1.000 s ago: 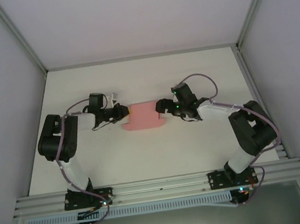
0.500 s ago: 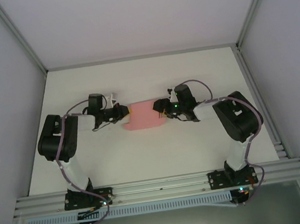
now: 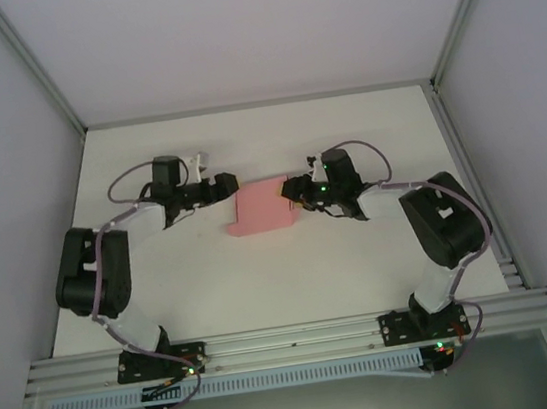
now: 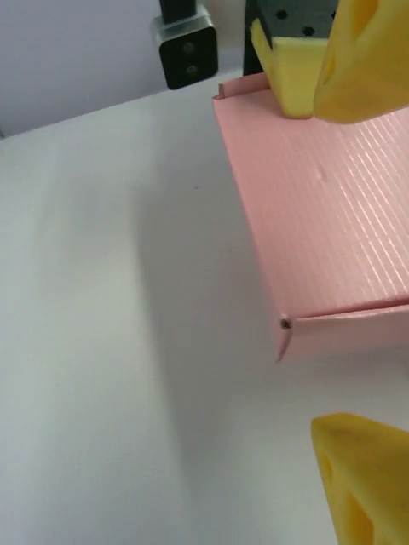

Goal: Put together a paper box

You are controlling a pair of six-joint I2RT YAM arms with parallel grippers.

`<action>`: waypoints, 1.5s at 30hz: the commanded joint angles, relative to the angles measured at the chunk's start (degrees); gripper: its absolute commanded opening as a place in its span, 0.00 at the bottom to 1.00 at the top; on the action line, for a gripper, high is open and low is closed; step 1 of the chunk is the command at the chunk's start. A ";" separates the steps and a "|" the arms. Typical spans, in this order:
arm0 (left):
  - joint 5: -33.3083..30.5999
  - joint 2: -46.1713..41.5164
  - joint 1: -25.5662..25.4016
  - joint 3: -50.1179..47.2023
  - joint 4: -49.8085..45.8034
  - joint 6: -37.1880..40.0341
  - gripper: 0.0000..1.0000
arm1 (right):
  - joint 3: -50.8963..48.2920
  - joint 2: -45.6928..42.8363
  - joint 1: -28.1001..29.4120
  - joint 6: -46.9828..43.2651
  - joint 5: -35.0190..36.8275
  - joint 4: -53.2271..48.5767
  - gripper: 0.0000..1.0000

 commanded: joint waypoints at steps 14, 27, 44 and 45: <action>-42.39 -21.14 -38.16 3.98 -19.57 55.97 1.00 | 8.55 -15.89 -9.23 0.69 -8.46 -41.13 0.35; -61.91 -10.03 -44.75 5.15 -14.74 61.81 1.00 | 13.39 -15.64 -11.85 4.50 -15.03 -50.21 0.33; -65.85 -8.82 -44.68 2.53 -7.34 63.13 0.68 | 8.77 -16.42 -13.58 9.62 -20.52 -49.75 0.38; -65.54 -8.85 -44.68 2.51 -7.33 63.17 0.63 | 8.50 -16.53 -13.54 10.15 -20.37 -49.32 0.38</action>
